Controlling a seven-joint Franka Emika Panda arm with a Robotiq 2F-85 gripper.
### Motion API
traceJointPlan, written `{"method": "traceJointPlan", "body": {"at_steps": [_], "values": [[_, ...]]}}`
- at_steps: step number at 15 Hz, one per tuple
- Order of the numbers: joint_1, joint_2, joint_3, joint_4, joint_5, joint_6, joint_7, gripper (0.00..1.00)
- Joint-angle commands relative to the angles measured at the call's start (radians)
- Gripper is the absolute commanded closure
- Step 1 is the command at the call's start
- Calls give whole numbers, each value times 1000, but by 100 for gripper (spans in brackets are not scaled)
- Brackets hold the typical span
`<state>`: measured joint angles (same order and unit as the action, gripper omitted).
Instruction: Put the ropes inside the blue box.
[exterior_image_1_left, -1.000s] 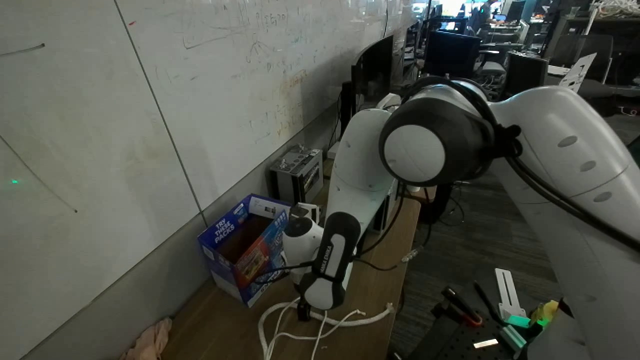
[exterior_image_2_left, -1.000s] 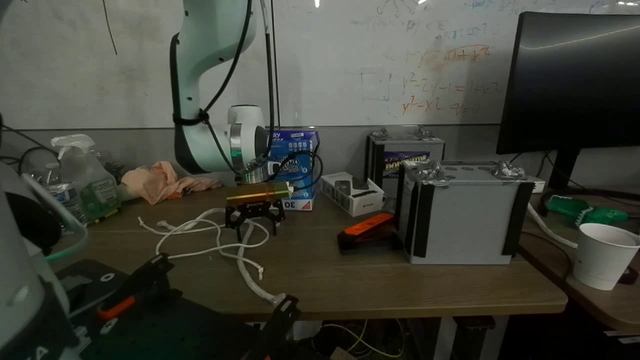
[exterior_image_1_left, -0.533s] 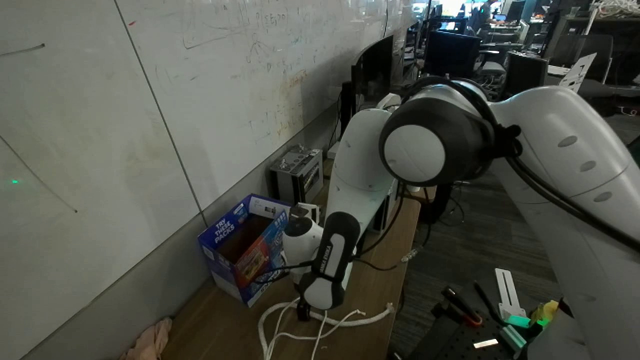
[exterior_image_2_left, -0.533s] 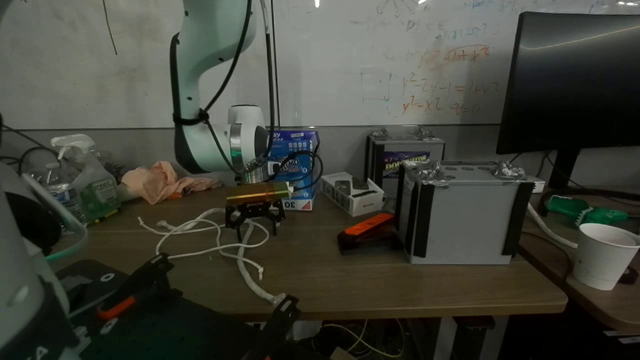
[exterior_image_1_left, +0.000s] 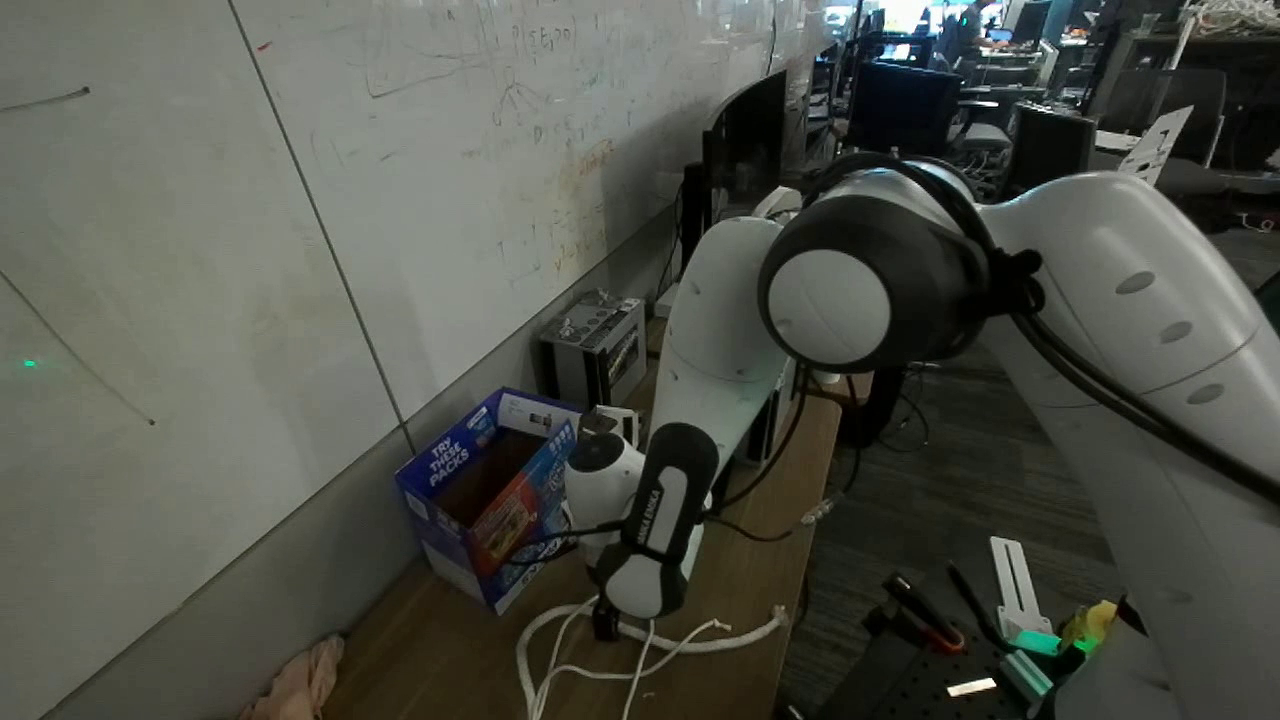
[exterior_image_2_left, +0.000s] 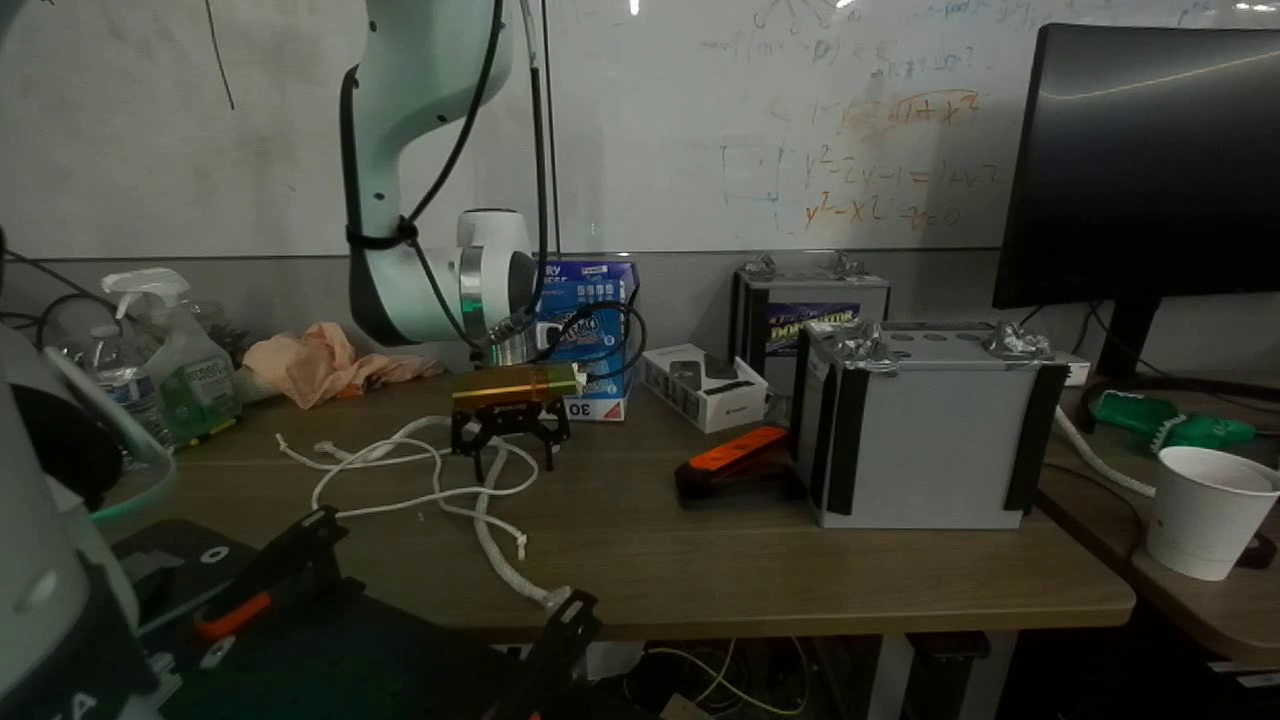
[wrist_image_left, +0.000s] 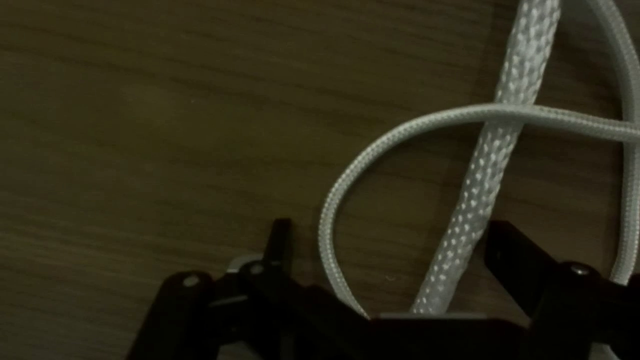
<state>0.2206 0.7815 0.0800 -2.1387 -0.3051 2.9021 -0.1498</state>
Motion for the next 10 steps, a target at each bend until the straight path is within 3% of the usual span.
{"method": "traceJointPlan", "body": {"at_steps": [1,3,4,5,10], "values": [[-1,-1,8,15,21,-10,-6,0],[1,0,5,15,21,-6,-5,0],[1,-1,5,14,21,-6,-5,25],[4,-1,3,14,20,-5,-4,25],[25,-26,-12,8,16,-25,12,64]]}}
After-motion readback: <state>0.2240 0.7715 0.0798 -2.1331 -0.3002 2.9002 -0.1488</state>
